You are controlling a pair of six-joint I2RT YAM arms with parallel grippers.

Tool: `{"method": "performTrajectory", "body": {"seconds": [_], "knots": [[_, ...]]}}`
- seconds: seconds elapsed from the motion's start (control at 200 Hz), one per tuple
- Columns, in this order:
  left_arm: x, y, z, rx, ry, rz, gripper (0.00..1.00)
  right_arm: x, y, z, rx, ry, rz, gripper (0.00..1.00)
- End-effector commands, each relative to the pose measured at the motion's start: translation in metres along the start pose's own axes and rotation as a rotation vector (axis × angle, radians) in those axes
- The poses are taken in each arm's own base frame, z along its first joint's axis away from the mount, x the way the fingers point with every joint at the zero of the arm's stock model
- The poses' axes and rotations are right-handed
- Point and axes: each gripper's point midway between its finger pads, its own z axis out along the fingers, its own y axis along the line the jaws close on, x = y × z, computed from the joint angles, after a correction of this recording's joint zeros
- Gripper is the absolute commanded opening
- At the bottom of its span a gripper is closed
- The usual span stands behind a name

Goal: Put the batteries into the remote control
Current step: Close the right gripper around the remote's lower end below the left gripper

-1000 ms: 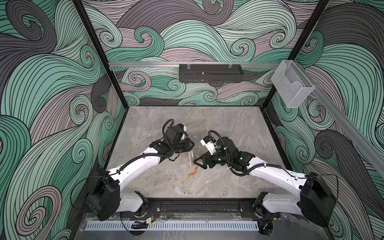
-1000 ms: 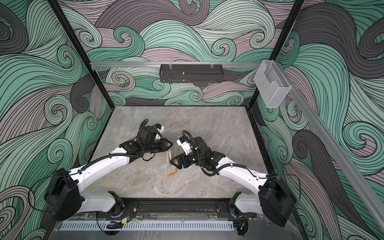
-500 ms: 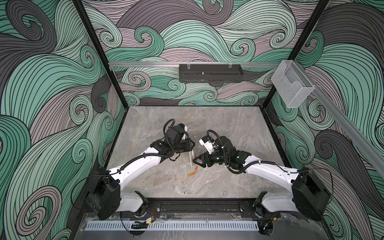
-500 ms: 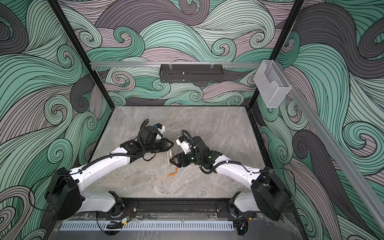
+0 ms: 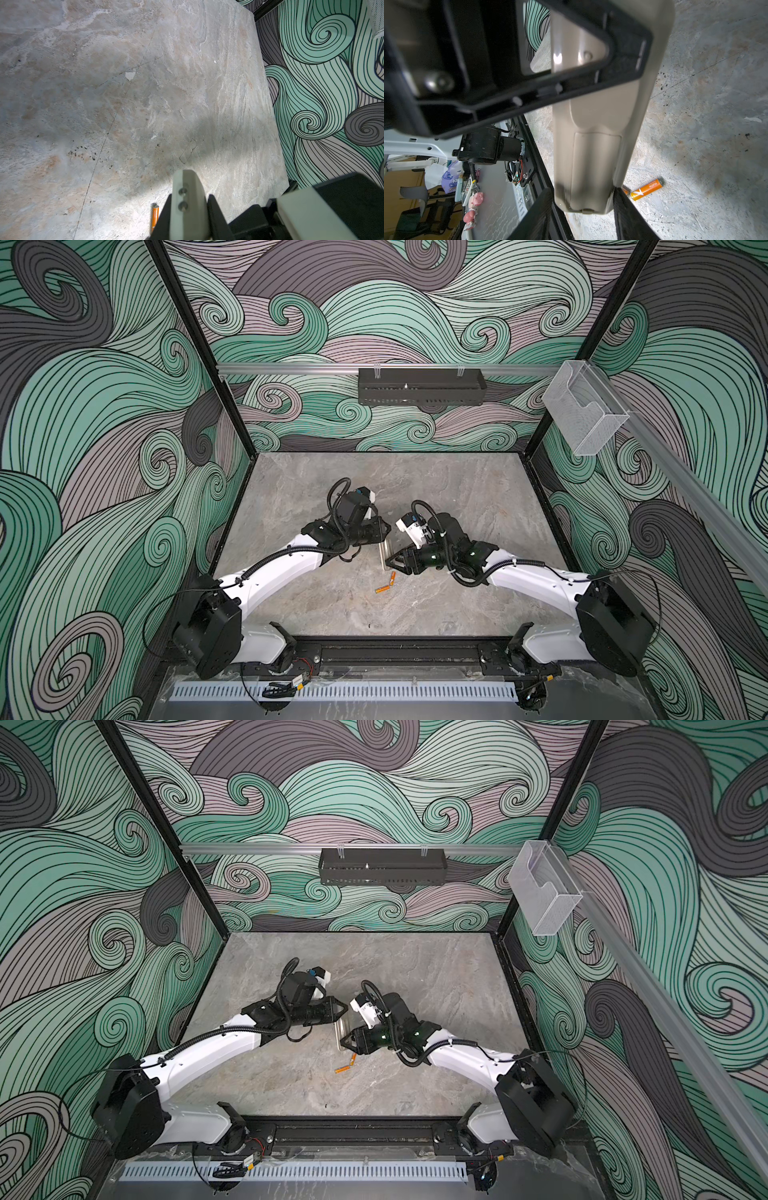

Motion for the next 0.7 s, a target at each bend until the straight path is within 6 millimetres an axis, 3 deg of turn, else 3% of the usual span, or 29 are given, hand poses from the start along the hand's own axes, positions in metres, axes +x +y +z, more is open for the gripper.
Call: {"method": "performTrajectory", "body": {"seconds": [0.0, 0.695], "knots": [[-0.0188, -0.0201, -0.0053, 0.043, -0.048, 0.027, 0.00, -0.0018, -0.0002, 0.0006, -0.014, -0.006, 0.005, 0.47], [-0.0208, -0.0232, -0.0055, 0.057, -0.055, 0.025, 0.00, 0.0005, -0.0026, 0.0019, -0.016, -0.003, 0.010, 0.32]]}}
